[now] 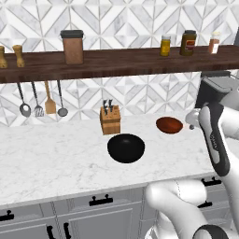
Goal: Pick up the bowls on the counter and stack them on top of one another in the open cabinet. Place the smaller bowl on top of the larger bowl.
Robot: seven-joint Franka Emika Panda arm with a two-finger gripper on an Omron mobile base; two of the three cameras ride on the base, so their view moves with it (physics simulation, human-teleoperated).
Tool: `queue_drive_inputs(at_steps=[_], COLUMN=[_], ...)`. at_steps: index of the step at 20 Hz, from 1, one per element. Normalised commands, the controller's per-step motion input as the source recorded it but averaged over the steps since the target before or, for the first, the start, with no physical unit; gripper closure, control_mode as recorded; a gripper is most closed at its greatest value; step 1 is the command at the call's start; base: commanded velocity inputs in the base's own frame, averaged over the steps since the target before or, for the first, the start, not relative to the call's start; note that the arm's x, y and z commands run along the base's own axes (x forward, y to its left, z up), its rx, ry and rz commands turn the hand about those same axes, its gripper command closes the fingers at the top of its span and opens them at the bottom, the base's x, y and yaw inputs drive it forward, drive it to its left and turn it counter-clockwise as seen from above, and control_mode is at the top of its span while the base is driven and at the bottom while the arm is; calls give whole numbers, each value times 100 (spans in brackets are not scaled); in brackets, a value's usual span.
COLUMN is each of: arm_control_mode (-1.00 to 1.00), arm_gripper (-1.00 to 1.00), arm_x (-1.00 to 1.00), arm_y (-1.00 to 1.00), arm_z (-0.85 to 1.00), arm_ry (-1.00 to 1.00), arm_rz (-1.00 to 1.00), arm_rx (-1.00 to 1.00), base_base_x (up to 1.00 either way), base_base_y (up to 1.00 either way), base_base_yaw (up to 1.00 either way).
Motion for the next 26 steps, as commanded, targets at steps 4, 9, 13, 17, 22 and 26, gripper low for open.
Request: queue_drive_inputs(at_steps=[4, 9, 13, 17, 22, 26], arm_control_mode=[-100, -100, -100, -100, -100, -100], arm_gripper=[-100, -100, -100, -100, -100, -100], arm_x=[55, 82, 78, 53, 40, 33], arm_y=[-36, -9, -4, -14, -33, -35], arm_z=[-21, -15, -27, -42, -40, -34], arm_ry=[8, 21, 15, 0, 1, 3], arm_rz=[-10, -1, 0, 0, 0, -1], arm_rx=[24, 4, 0, 0, 2, 2], base_base_x=[0, 0, 0, 0, 0, 0], base_base_y=[0, 0, 0, 0, 0, 0], base_base_yaw=[0, 0, 0, 0, 0, 0])
